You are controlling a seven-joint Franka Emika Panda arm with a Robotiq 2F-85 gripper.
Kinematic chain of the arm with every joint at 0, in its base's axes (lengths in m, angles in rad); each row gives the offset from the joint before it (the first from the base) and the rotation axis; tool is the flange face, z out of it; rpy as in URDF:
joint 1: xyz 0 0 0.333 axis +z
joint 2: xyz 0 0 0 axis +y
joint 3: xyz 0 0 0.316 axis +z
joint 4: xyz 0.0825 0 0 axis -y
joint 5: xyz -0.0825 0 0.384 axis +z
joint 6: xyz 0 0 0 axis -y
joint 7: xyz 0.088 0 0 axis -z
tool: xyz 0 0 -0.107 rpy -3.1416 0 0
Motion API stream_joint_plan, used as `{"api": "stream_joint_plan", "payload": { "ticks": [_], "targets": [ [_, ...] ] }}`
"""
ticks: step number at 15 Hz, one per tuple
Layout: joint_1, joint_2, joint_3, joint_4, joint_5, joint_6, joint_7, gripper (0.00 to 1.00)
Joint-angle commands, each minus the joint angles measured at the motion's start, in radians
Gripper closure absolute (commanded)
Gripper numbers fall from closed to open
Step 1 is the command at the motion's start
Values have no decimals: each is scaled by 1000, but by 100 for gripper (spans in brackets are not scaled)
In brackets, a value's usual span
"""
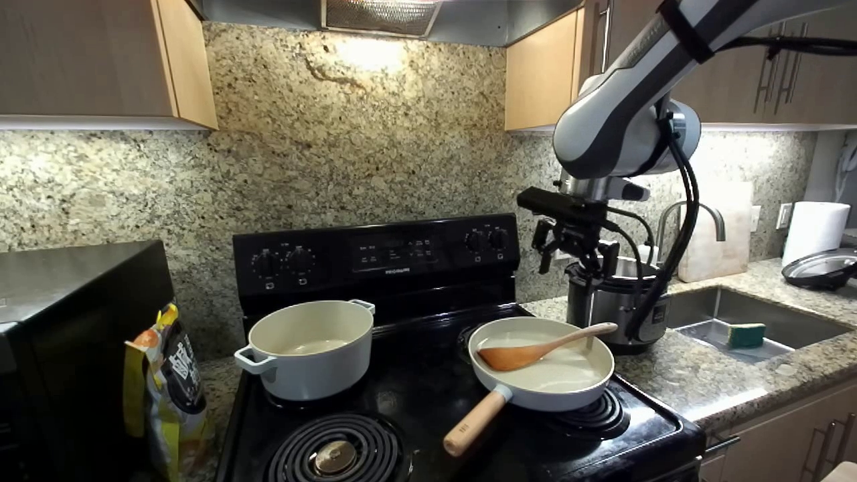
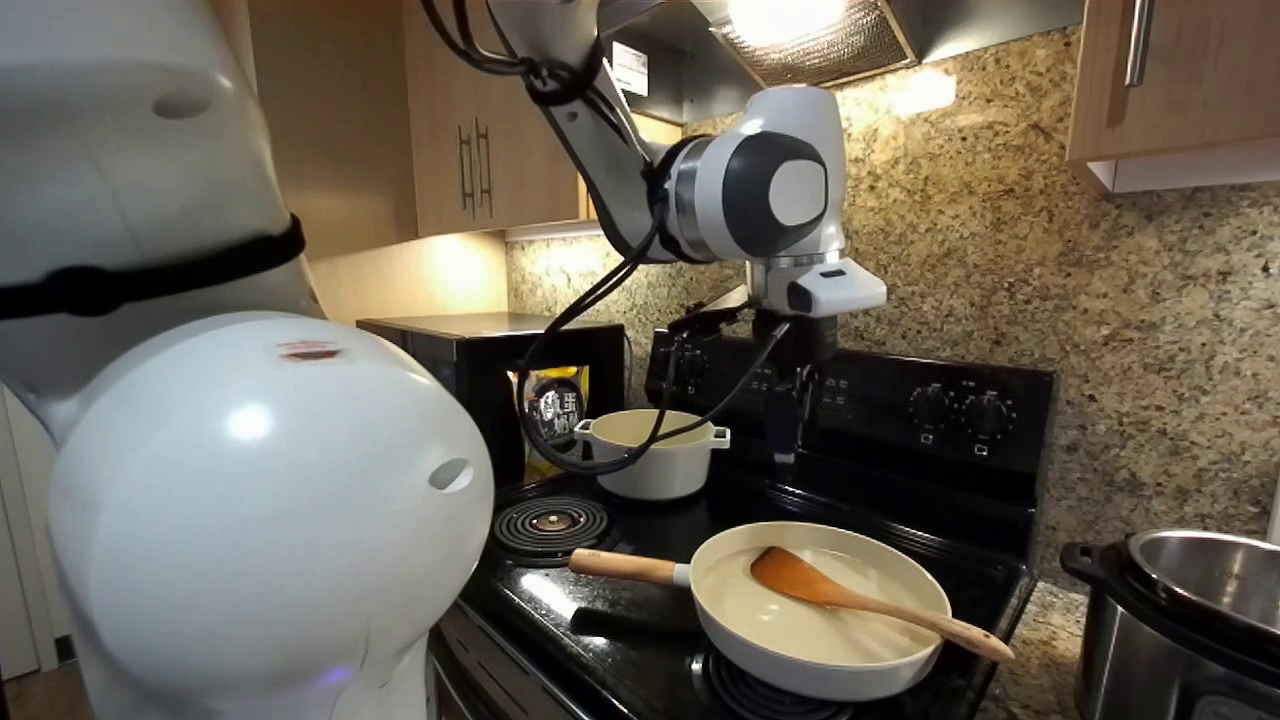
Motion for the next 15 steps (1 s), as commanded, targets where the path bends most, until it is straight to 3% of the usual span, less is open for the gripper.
{"api": "stream_joint_plan", "payload": {
  "ticks": [1, 7, 15],
  "targets": [
    [-13, -82, 26, -32, -68, -129, -113, 0],
    [-26, -186, -13, -78, -112, -338, -426, 0],
    [-138, -386, -86, -133, -289, -544, -944, 0]
  ]
}}
